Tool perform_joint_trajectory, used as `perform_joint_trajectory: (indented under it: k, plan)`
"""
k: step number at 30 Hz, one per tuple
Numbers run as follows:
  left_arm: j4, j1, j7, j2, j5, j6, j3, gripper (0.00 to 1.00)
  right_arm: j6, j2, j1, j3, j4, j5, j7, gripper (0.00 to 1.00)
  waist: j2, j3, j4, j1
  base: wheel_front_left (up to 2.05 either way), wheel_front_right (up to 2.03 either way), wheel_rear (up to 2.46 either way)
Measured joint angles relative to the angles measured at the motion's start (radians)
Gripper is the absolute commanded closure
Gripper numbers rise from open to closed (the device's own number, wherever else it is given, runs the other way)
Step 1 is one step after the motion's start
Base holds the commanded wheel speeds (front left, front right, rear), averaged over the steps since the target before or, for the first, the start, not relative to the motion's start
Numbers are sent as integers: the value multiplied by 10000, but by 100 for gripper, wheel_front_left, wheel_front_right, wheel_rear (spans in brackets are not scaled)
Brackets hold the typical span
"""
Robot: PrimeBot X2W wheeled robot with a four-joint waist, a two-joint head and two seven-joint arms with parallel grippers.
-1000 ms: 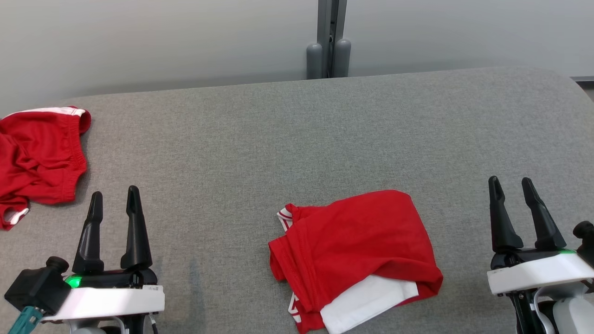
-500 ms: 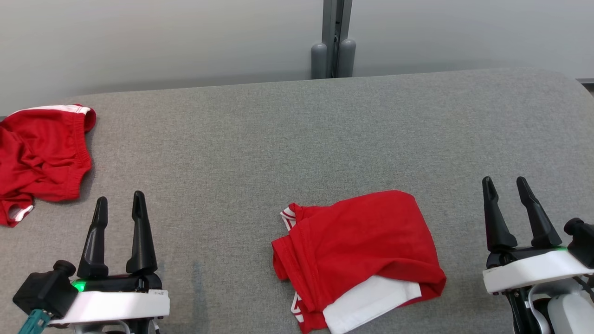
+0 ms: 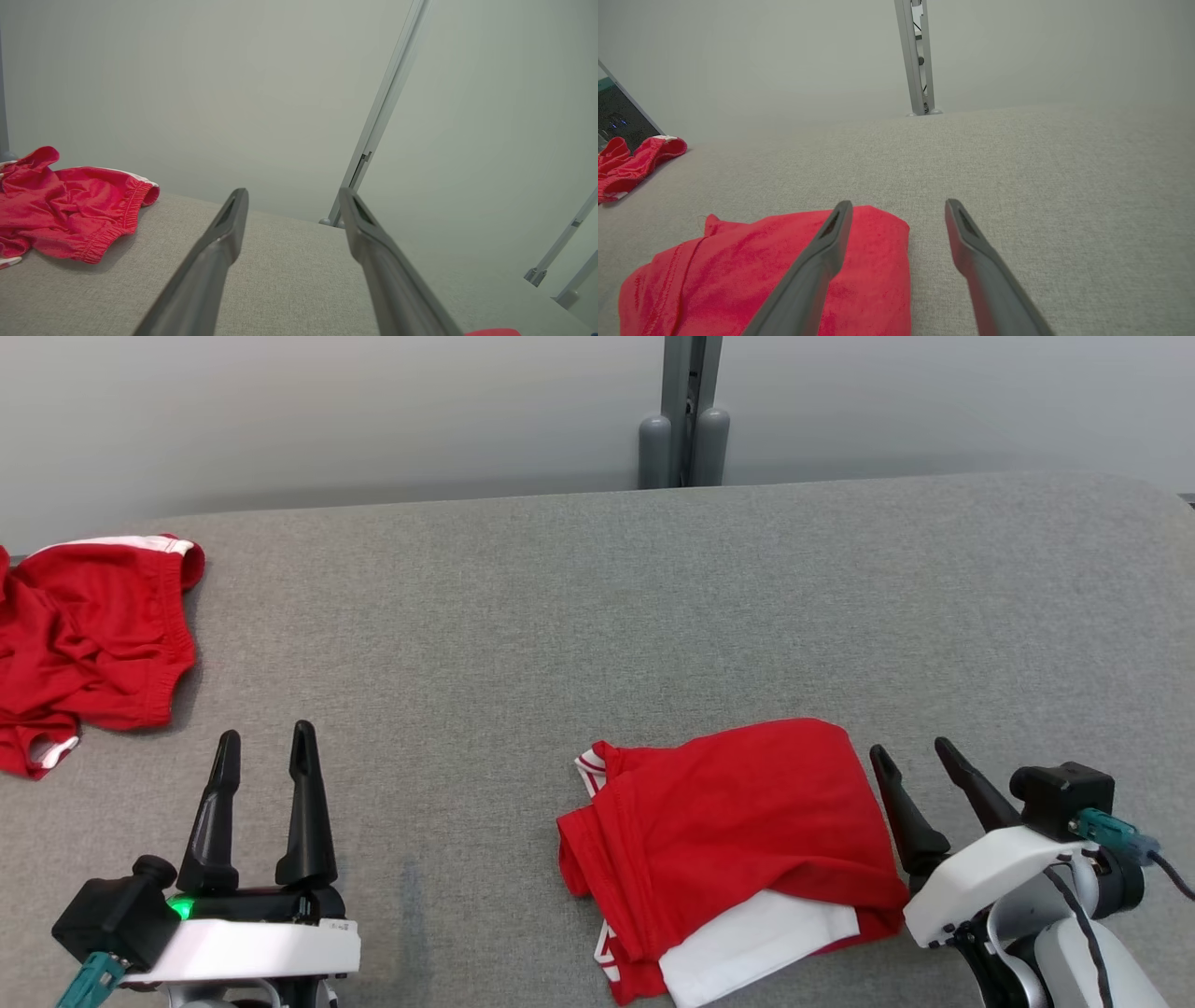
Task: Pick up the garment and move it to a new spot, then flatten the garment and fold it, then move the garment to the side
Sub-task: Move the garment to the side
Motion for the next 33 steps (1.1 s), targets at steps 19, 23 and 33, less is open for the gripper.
perform_joint_trajectory:
  k: [19,23,33]
  plan:
    - [134,-150,0,0,-148,0,-163,0,-2,541,-538,-830,1636,288,3937,100,0,171,906,0,0,0,0]
    - [159,-154,0,2,-165,2,-165,0,-2,541,-487,-681,1262,439,3705,100,0,197,896,0,0,0,0]
    - [111,-359,0,0,-71,-217,-430,0,0,178,-895,-533,681,527,2416,100,0,208,583,0,0,0,0]
